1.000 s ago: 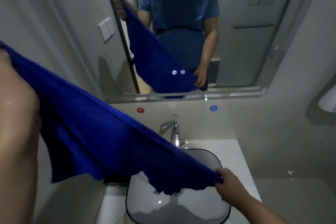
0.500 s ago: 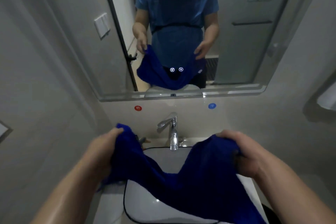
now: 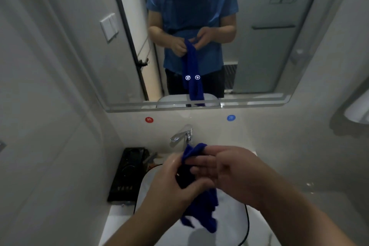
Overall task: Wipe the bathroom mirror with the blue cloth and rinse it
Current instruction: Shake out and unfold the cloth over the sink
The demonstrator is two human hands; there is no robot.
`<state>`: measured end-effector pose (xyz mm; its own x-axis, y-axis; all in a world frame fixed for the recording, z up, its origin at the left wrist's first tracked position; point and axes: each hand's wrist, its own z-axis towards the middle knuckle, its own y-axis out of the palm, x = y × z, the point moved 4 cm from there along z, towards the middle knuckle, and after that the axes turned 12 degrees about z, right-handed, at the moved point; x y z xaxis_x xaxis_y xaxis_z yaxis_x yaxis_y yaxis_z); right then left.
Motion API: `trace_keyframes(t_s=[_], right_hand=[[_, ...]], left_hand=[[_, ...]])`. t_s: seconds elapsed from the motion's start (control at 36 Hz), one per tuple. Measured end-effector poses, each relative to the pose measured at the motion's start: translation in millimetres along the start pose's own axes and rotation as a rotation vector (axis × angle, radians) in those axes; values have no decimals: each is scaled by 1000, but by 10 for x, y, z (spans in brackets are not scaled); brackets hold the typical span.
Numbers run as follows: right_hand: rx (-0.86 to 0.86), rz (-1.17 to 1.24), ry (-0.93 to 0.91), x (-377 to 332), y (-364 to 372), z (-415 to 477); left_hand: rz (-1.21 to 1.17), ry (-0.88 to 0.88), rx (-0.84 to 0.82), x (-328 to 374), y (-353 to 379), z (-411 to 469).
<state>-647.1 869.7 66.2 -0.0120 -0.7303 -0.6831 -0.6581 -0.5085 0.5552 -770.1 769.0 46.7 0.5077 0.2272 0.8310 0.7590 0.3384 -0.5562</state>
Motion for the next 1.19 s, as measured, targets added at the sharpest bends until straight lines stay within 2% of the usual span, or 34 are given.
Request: trace_keyframes(t_s=[0.06, 0.08, 0.19, 0.28, 0.36, 0.44, 0.58, 0.75, 0.86, 0.94, 1.06, 1.11, 1.19], right_hand=[[-134, -123, -40, -39, 73, -96], [-127, -216, -62, -54, 58, -96], [82, -657, -266, -132, -19, -76], [177, -710, -393, -138, 3, -90], [298, -718, -516, -170, -111, -78], [259, -738, -490, -148, -213, -42], [51, -1059, -328, 146, -286, 105], [-79, -1067, -70, 437, -446, 255], [-81, -1015, -39, 522, -633, 289], [-27, -1063, -115, 479, -805, 276], [103, -1164, -289, 442, -994, 297], [154, -1091, -388, 425, -997, 278], [111, -965, -561, 398, -787, 207]], left_hand=[[82, 51, 96, -10, -55, 31], [105, 72, 97, 4, -74, 46], [132, 134, -40, 87, -80, 43], [94, 152, -84, 147, -66, 7], [7, 87, 12, 139, -179, 35], [0, 42, 66, 98, -355, 90], [-301, 25, 25, 153, -521, 106], [-370, 102, -18, 324, -753, 101], [-188, 174, 66, 372, -891, 111], [-81, 186, 169, 343, -978, 126], [-88, 192, 250, 313, -1100, 142], [-97, 227, 211, 357, -1114, 130], [-55, 263, 79, 437, -1052, 95]])
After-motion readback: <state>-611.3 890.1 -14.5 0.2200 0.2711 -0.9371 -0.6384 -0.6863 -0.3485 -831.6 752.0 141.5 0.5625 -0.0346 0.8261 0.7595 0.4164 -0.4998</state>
